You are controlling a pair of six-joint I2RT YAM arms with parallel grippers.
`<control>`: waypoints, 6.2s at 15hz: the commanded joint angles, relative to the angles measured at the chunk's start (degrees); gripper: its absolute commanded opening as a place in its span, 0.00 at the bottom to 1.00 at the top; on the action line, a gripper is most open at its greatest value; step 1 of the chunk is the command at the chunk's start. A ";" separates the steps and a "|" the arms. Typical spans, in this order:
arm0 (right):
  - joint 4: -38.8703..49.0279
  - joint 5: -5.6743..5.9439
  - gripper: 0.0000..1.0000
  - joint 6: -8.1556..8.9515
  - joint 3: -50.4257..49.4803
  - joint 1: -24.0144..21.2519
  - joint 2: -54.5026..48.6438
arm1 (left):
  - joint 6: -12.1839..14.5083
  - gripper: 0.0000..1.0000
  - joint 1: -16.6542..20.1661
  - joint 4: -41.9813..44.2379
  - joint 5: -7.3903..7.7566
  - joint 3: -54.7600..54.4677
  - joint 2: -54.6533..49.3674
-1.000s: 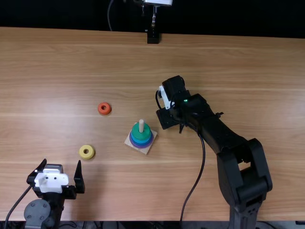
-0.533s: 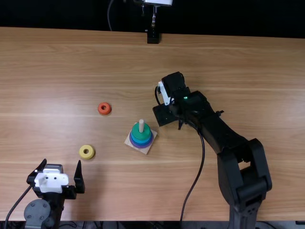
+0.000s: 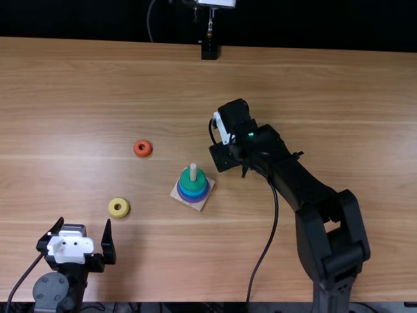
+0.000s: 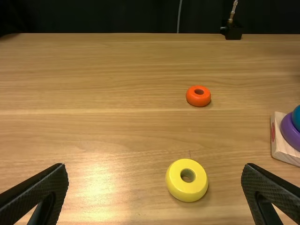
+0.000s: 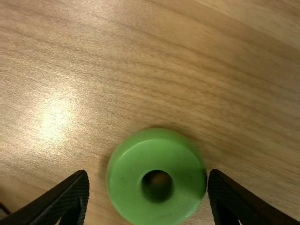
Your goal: Build the Hanoi tower: stack the rings onto the peg from bottom to top in this color order: purple, dark blue, light blue, dark green, light green, yellow, orange.
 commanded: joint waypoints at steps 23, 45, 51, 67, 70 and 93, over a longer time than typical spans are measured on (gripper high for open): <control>-13.07 -0.39 0.00 0.00 6.61 3.43 -10.55 | 0.87 1.00 0.60 -4.82 0.49 -6.07 -0.67; -13.18 0.46 1.00 0.31 6.52 3.17 -1.32 | 0.87 1.00 0.60 -4.82 0.49 -6.07 -0.67; -12.97 0.35 1.00 0.31 6.70 3.17 2.11 | 0.87 1.00 0.60 -4.82 0.49 -6.07 -0.67; -13.71 0.25 0.00 0.42 7.75 2.99 5.71 | 0.87 1.00 0.60 -4.82 0.49 -6.07 -0.67; -13.81 0.25 0.00 0.31 7.67 2.73 5.45 | 0.87 1.00 0.60 -4.82 0.49 -6.07 -0.67; -46.72 0.25 0.00 -3.17 34.47 6.60 -11.87 | 0.87 1.00 0.60 -4.82 0.49 -6.07 -0.67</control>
